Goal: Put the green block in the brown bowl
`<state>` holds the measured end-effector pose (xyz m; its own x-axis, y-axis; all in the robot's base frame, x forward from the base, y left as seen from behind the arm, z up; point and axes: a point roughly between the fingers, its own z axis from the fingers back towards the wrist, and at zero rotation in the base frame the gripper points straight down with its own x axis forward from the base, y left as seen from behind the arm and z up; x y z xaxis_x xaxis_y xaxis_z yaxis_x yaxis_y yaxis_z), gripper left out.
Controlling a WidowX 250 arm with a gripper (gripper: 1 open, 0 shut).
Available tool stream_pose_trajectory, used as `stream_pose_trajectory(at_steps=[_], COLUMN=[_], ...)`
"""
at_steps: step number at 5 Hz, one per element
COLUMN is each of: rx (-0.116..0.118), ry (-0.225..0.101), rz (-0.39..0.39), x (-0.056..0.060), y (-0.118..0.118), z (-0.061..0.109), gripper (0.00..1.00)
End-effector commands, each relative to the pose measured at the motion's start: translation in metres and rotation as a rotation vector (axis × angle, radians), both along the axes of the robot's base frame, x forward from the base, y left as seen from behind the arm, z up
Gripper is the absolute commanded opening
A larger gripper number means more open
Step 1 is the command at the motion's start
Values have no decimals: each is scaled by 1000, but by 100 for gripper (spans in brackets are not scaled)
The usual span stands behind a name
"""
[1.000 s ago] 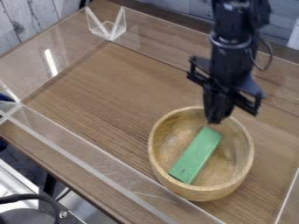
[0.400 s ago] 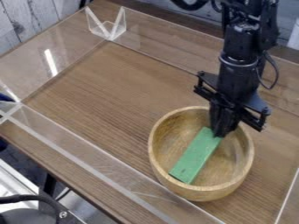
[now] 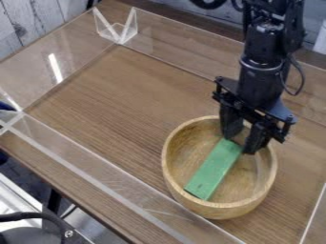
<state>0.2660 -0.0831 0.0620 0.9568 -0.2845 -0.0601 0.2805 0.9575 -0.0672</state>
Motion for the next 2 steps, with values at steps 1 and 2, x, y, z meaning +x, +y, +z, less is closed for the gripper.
stream_pose_trajectory(at_steps=[1, 2], rx=[-19, -20], ry=[-64, -86], rz=[9, 27], x=[12, 12], y=[-1, 4], z=[19, 31], gripper=[100, 100])
